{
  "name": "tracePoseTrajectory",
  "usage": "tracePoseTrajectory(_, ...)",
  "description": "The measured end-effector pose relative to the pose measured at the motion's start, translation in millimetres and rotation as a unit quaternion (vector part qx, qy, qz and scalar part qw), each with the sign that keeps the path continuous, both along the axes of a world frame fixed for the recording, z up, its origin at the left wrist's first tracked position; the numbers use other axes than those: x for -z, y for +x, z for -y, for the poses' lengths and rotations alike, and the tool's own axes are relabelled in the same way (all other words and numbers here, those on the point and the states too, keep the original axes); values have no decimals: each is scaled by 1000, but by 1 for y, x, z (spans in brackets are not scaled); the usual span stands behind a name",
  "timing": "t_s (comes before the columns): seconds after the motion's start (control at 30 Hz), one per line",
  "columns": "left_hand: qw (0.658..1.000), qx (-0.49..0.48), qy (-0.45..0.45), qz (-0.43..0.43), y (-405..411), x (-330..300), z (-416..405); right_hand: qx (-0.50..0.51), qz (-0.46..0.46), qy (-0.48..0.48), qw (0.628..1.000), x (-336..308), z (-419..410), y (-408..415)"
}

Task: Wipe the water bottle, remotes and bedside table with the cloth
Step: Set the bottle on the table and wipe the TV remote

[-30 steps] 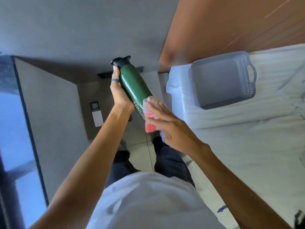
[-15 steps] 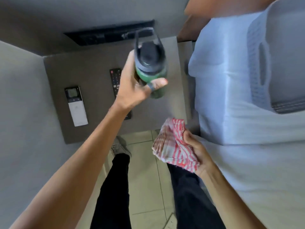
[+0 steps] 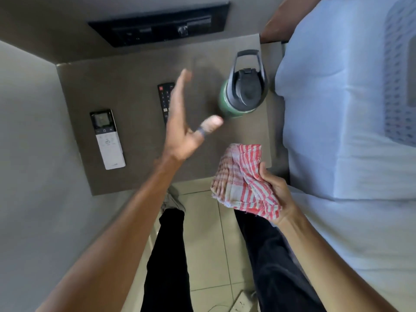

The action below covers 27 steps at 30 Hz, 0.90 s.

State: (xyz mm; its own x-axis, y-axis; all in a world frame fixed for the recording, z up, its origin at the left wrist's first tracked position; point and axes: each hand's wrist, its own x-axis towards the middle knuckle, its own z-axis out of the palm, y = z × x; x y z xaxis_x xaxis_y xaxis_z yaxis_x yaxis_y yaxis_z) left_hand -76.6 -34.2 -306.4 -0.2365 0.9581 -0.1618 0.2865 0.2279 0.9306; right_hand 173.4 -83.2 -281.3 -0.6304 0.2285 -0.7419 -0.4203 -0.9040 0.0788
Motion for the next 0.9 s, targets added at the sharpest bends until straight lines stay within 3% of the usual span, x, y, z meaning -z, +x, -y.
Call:
tracePoseTrajectory(0.1, 957, -195, -189, -102, -1, 17, 33, -5, 50, 0, 999, 8, -11, -6)
tracePoseTrajectory(0.17, 918, -210, -300, -154, -2, 35, 48, -23, 78, 10, 997, 14, -15, -13)
tracePoseTrajectory(0.2, 915, -193, -322, -147, -4, 44, 52, -31, 91, 19, 995, 17, -16, -16)
tracePoseTrajectory(0.37, 926, -178, -318, -97, -17, 67, 59, -89, 164, 74, 980, 14, -21, -38)
tracePoseTrajectory(0.5, 940, -186, -285, 11, -22, 34, 76, -160, 264, 227, 924, -4, -21, -66)
tracePoseTrajectory(0.6, 957, -173, -215, 89, -14, -11, 98, -152, 258, 444, 844, -25, -25, -101)
tracePoseTrajectory(0.7, 978, -129, -130, 100, -4, -45, 114, -219, 297, 640, 674, -37, -21, -152)
tracePoseTrajectory(0.77, 981, -142, -90, 91, -5, -57, 118, -230, 355, 671, 610, -45, -17, -182)
tracePoseTrajectory(0.9, 984, -151, -79, 47, -28, -59, 114, -231, 451, 666, 547, -56, -11, -205)
